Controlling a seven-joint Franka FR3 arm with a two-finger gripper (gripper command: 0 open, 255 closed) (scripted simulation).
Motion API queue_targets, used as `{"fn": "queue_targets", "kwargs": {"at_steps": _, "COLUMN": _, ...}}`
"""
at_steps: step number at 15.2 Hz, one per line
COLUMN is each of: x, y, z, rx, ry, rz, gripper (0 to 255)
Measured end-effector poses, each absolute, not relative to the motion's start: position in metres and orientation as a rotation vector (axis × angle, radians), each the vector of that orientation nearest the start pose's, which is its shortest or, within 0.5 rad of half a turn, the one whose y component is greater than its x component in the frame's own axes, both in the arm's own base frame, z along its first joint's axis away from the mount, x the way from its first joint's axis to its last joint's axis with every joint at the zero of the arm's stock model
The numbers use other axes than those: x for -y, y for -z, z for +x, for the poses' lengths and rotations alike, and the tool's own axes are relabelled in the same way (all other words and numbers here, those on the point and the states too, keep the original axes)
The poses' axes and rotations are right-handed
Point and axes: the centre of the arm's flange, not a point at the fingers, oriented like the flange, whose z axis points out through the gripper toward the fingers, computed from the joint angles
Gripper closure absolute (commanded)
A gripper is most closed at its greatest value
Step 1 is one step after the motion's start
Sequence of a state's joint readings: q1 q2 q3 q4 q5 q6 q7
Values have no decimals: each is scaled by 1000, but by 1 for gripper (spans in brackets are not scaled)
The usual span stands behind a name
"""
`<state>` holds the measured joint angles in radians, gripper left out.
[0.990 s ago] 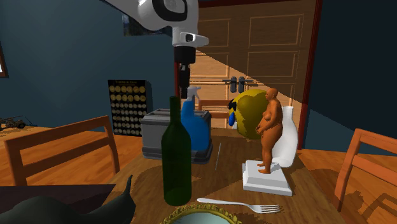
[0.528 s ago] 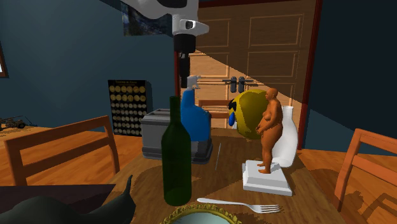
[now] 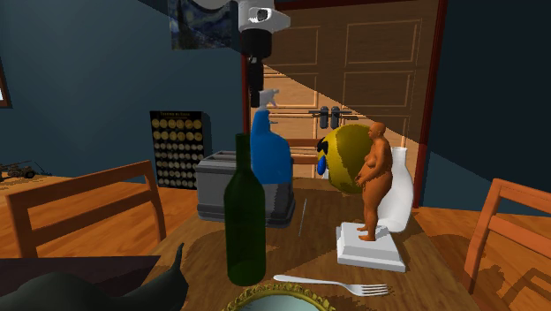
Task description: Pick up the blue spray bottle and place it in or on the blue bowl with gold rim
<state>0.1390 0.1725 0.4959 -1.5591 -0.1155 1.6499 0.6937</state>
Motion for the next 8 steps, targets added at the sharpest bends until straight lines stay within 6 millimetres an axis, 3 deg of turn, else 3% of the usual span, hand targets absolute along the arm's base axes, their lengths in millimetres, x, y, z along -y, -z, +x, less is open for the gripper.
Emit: {"fn": "queue_targets", "kwargs": {"at_steps": 8, "x": -236, "y": -576, "z": 514, "rx": -82, "ry": -44, "rz": -3204, "gripper": 255}}
